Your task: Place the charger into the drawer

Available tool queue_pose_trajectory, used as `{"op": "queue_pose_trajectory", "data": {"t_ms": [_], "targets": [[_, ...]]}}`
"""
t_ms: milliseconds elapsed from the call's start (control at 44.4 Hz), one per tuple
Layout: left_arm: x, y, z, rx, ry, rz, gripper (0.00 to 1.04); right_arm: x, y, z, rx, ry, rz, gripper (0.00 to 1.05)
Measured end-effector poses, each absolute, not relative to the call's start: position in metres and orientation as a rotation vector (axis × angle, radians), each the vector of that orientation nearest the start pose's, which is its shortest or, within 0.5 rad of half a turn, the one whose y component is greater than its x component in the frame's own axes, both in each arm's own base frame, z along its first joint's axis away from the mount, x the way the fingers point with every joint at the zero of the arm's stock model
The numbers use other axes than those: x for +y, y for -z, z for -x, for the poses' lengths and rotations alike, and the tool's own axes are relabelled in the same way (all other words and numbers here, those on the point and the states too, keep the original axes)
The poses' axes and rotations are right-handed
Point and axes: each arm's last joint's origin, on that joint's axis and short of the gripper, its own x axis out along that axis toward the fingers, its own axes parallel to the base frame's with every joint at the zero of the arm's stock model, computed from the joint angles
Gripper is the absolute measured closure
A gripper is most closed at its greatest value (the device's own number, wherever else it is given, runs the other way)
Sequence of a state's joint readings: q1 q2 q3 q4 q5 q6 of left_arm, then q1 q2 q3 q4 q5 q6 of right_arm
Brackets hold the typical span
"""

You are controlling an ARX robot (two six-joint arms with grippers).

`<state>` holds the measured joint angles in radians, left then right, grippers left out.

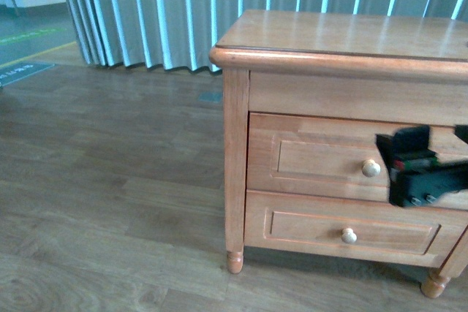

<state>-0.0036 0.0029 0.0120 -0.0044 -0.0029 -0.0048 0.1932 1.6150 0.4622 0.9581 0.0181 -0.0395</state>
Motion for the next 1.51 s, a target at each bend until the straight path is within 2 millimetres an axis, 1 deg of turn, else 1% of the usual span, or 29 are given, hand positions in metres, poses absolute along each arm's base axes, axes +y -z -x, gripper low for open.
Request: {"op": "queue_pose_trajectory", "data": {"t_ms": [135,225,315,428,496,676,721,766,811,1037,1082,1239,1510], "targets": [[0.000,-0.167,-0.097,-0.005,0.001,0.005,0.06,0.032,-0.163,-0.239,0.194,-0.164,0.028,0.08],[0.000,-0.167,-0.097,-0.005,0.001,0.005,0.06,0.021,-0.172,-0.220,0.192,-0.153,0.003,0.08],[0.000,-0.167,-0.097,-0.005,0.001,0.005,0.06,0.008,-0.187,-0.195,0.188,-0.148,-0.040,0.08],[0.000,-0.167,-0.097,-0.005,0.001,0.005,0.06,0.001,-0.197,-0.174,0.189,-0.140,-0.077,0.08],[0.000,-0.167,-0.097,-0.005,0.001,0.005,0.06,-0.001,-0.201,-0.166,0.174,-0.127,-0.084,0.08],[0.000,-0.167,-0.097,-0.005,0.001,0.005,0.06,-0.001,-0.202,-0.165,0.166,-0.124,-0.089,0.08],[0.000,-0.167,-0.097,-0.005,0.001,0.004,0.06,-0.001,-0.199,-0.163,0.089,-0.046,-0.051,0.17],[0.000,-0.167,-0.097,-0.005,0.000,0.005,0.06,-0.001,-0.197,-0.160,0.031,-0.007,-0.030,0.26],[0.000,-0.167,-0.097,-0.005,0.001,0.004,0.06,-0.001,-0.196,-0.157,0.013,0.002,-0.022,0.33],[0.000,-0.167,-0.097,-0.005,0.001,0.005,0.06,0.000,-0.185,-0.145,0.010,0.003,-0.006,0.68],[0.000,-0.167,-0.097,-0.005,0.001,0.004,0.06,0.000,-0.183,-0.142,0.010,0.003,-0.005,0.79],[0.000,-0.167,-0.097,-0.005,0.001,0.005,0.06,0.000,-0.180,-0.135,0.004,0.002,-0.003,1.04],[0.000,-0.167,-0.097,-0.005,0.001,0.004,0.06,0.000,-0.173,-0.126,0.001,0.002,-0.001,1.03]]}}
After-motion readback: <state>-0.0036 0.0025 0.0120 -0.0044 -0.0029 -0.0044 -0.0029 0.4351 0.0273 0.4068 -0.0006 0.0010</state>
